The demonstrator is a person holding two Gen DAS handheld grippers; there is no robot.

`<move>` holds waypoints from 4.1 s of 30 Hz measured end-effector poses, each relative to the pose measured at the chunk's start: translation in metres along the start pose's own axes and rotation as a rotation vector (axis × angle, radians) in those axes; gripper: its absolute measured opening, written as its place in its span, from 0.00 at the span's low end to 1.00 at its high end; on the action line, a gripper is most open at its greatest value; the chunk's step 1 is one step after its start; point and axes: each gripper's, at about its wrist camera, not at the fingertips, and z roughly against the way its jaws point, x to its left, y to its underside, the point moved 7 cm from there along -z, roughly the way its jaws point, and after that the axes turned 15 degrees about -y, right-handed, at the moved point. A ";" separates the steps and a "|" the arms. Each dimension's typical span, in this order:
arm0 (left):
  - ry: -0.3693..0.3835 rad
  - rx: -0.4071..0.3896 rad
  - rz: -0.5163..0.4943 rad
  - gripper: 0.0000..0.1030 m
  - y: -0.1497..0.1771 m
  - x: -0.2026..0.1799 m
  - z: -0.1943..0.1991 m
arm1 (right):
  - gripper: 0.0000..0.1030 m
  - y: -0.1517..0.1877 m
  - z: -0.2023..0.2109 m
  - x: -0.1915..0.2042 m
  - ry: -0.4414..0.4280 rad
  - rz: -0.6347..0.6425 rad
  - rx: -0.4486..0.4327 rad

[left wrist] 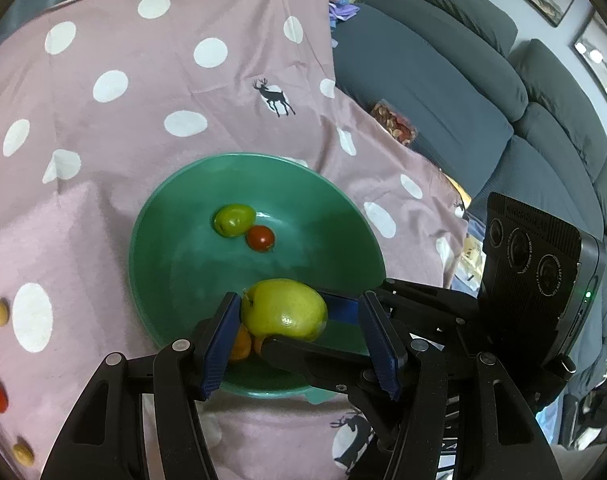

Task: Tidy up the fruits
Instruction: 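Lower the green fruit into the bowl with the left gripper, then open the left gripper to release the green fruit in the bowl, then move the left gripper back to the small yellow fruit on the cloth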

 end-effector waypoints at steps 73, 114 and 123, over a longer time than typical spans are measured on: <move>-0.082 0.046 0.035 0.67 0.012 0.013 -0.011 | 0.63 0.013 -0.001 -0.003 0.102 -0.015 0.053; -0.237 -0.198 0.306 0.91 0.106 0.146 0.102 | 0.91 0.028 -0.033 0.092 -0.023 0.032 0.070; -0.283 -0.188 0.452 0.91 0.172 0.208 0.122 | 0.91 0.048 -0.068 0.106 -0.057 0.040 0.156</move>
